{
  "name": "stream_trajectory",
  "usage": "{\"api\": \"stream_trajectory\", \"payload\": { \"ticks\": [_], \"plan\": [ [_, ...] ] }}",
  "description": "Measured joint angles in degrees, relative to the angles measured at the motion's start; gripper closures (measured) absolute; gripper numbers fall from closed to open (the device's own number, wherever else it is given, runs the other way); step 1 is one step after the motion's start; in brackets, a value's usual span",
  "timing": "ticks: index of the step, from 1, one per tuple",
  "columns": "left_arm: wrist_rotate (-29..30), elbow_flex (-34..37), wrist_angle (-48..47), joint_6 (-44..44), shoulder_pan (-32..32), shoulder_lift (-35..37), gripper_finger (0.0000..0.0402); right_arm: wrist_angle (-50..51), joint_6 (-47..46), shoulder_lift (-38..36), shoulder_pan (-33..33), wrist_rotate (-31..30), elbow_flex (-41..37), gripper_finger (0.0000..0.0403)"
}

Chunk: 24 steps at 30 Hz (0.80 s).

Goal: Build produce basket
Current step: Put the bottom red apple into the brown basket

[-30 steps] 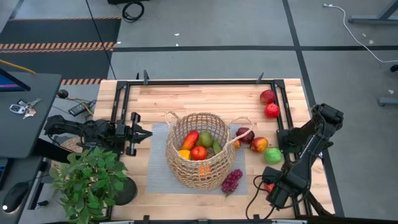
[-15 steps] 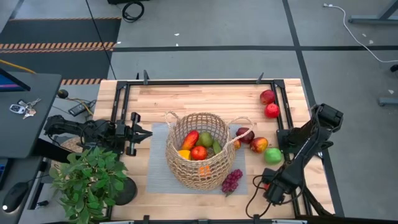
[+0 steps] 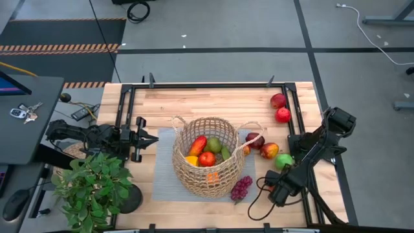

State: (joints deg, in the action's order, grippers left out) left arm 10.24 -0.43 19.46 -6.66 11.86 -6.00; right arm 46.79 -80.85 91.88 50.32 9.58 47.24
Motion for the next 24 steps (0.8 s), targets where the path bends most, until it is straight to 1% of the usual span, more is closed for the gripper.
{"api": "stream_trajectory", "payload": {
  "ticks": [5, 12, 16, 20, 24],
  "plan": [
    [0.00, 0.00, -0.01, 0.00, -0.01, 0.01, 0.0376, -4.33, 1.91, 0.00, -1.02, 0.28, -1.74, 0.0034],
    [0.02, 0.00, -0.02, 0.00, 0.00, 0.00, 0.0369, -3.88, 2.84, -0.02, -1.39, 0.35, -1.92, 0.0072],
    [0.02, 0.02, -0.02, 0.00, 0.00, 0.00, 0.0368, -3.61, 3.09, -0.02, -1.39, 0.46, -1.76, 0.0081],
    [0.00, 0.02, -0.02, -0.01, -0.01, 0.00, 0.0374, -0.99, 4.68, -0.02, -1.39, 0.25, 0.80, 0.0081],
    [0.02, 0.01, -0.02, 0.00, 0.00, 0.00, 0.0376, 1.91, 6.45, -0.02, -1.39, -1.35, 5.07, 0.0081]
  ]
}}
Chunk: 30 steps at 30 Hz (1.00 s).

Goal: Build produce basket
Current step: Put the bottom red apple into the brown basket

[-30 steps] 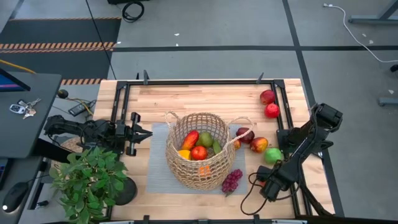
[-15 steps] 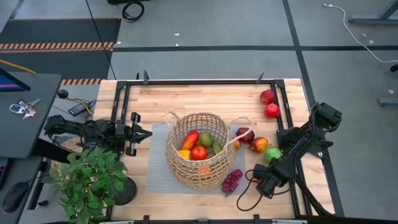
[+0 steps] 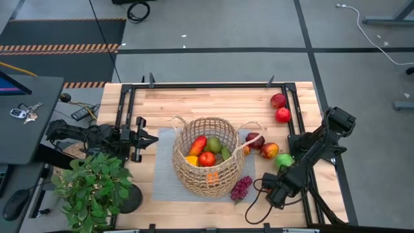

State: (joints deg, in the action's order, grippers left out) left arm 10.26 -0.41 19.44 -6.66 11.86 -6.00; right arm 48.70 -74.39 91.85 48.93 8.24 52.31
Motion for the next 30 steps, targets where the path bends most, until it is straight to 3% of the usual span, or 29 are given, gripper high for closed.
{"api": "stream_trajectory", "payload": {
  "ticks": [7, 21, 30],
  "plan": [
    [0.00, 0.01, 0.00, 0.00, -0.02, 0.00, 0.0368, 0.16, 4.38, -0.04, 0.00, -3.73, 8.61, 0.0081],
    [0.00, 0.01, 0.00, 0.00, 0.00, 0.00, 0.0373, -0.02, 21.52, -0.04, -0.49, -19.16, 26.84, 0.0081],
    [-0.01, -0.01, 0.00, 0.00, -0.01, 0.00, 0.0366, -1.17, 36.72, -0.13, -5.01, -31.91, 34.21, 0.0080]
  ]
}}
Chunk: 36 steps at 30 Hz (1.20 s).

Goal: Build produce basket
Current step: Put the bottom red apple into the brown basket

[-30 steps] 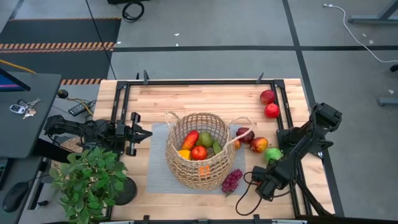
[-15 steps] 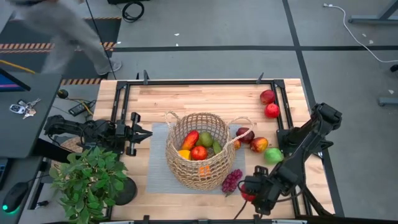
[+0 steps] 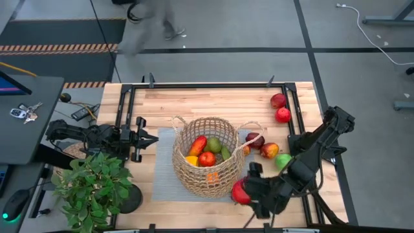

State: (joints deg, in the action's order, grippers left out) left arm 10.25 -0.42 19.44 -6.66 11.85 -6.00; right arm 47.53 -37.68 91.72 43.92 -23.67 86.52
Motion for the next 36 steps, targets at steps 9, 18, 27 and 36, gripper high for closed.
{"api": "stream_trajectory", "payload": {
  "ticks": [9, 18, 27, 36],
  "plan": [
    [0.01, 0.00, 0.02, 0.00, 0.01, 0.00, 0.0373, -2.95, 27.49, 0.00, -7.28, -11.74, 1.31, 0.0080],
    [0.00, 0.00, 0.02, 0.00, 0.01, 0.01, 0.0366, -3.01, 61.07, 0.00, -13.46, -20.62, 1.31, 0.0080],
    [0.01, 0.01, 0.02, 0.00, -0.01, 0.01, 0.0373, -6.16, 78.56, 0.00, -16.87, -29.15, 1.31, 0.0080],
    [-0.01, 0.01, 0.02, 0.00, 0.01, 0.01, 0.0367, -6.36, 90.52, 0.00, -16.94, -35.95, 1.31, 0.0080]
  ]
}}
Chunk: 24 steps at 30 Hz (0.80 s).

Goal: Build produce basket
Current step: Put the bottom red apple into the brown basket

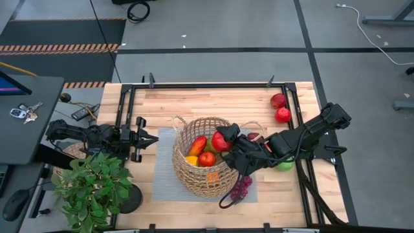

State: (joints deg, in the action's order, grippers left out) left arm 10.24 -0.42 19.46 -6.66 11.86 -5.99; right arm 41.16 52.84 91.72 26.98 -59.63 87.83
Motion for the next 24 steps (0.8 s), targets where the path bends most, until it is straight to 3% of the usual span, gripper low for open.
{"api": "stream_trajectory", "payload": {
  "ticks": [8, 14, 19, 24],
  "plan": [
    [0.02, 0.01, 0.00, 0.00, -0.02, -0.01, 0.0371, 0.00, -1.72, 0.00, 0.02, -0.37, 0.00, 0.0080],
    [0.00, -0.01, 0.00, 0.00, 0.00, -0.01, 0.0366, -1.92, -20.41, 0.00, -2.15, 3.63, 0.00, 0.0080],
    [0.01, 0.00, 0.00, 0.00, 0.00, -0.01, 0.0373, -2.56, -37.18, 0.00, -6.72, 11.96, 0.00, 0.0080],
    [0.00, 0.00, 0.00, 0.00, -0.01, 0.01, 0.0376, -2.53, -56.43, 0.00, -12.82, 26.81, -0.02, 0.0080]
  ]
}}
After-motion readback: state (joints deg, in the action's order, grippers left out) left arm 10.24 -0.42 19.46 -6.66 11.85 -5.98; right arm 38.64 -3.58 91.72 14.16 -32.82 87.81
